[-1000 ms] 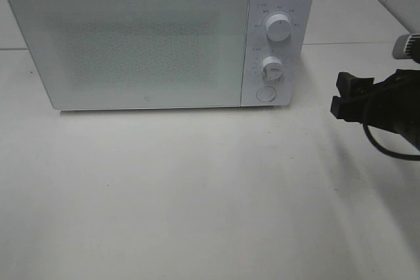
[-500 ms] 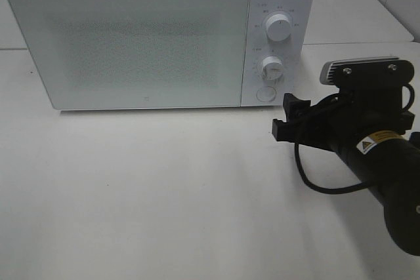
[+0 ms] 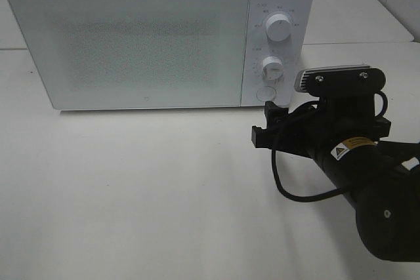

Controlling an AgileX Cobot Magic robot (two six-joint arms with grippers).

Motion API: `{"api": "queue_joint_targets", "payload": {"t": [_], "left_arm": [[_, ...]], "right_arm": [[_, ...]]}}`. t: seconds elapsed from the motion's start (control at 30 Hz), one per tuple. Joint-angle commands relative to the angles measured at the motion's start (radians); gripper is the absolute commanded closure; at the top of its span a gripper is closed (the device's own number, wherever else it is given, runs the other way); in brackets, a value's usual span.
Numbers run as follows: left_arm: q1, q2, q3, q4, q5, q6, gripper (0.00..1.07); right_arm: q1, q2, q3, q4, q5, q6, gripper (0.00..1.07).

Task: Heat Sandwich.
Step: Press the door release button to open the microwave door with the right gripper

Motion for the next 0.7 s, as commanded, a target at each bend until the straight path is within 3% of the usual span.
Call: {"api": "queue_joint_targets", "payload": {"t": [0.03,0.33,0.7], "left_arm": [[-0.001,-0.025,0.003,-0.001,-0.002,-0.002,0.05],[-0.001,-0.025,0.003,-0.001,-0.002,-0.002,0.05],[-0.001,-0.025,0.003,-0.001,-0.002,-0.002,0.05]], "right_arm": [[0.003,0.001,-0.009,-0.005,-0.008,0.003,0.31],[0.003,0.001,-0.009,-0.005,-0.008,0.197,0.31],[0.003,0.001,-0.009,-0.006,-0.009,0.883,0.31]]}}
